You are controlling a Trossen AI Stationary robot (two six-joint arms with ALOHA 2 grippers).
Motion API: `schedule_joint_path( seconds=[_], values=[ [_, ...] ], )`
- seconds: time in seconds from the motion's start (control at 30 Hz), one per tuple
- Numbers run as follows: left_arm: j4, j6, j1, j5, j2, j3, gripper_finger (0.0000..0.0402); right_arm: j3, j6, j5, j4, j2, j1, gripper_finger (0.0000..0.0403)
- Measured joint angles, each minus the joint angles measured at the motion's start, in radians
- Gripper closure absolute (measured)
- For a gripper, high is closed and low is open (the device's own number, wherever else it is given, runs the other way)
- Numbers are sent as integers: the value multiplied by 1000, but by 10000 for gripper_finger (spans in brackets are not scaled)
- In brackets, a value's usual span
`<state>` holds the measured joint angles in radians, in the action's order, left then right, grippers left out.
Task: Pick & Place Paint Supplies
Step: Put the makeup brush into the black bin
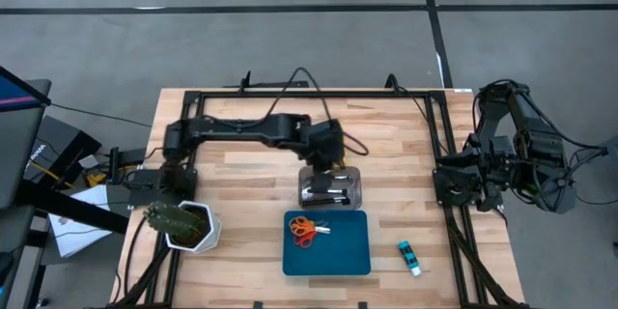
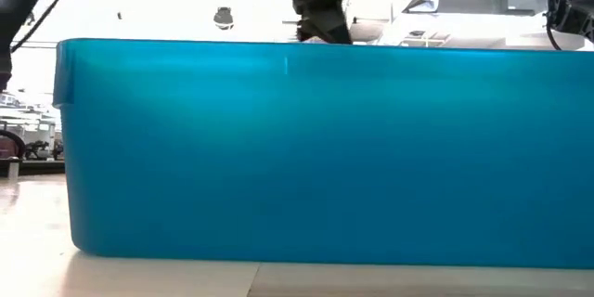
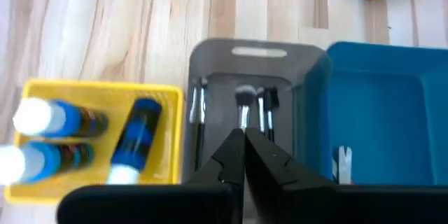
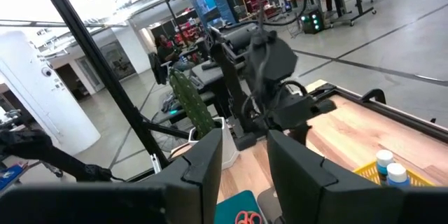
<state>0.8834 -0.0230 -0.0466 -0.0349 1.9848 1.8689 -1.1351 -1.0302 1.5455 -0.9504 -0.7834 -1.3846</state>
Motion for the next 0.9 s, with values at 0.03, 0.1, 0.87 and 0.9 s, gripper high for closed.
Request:
schedule_joint_path(
  seconds=[0.03,0.1,0.87,0.9],
  values=[
    [18,12,-1,-7,25,37,401,0,0,0,0,0,0,291],
    [42,34,-1,-23,72,104,401,0,0,0,-6,1,0,291],
    [74,252,16,-14,271,223,401,-1,0,-3,-56,73,0,291],
    [71,258,14,-14,271,223,401,-1,0,-3,-58,74,0,291]
  ],
)
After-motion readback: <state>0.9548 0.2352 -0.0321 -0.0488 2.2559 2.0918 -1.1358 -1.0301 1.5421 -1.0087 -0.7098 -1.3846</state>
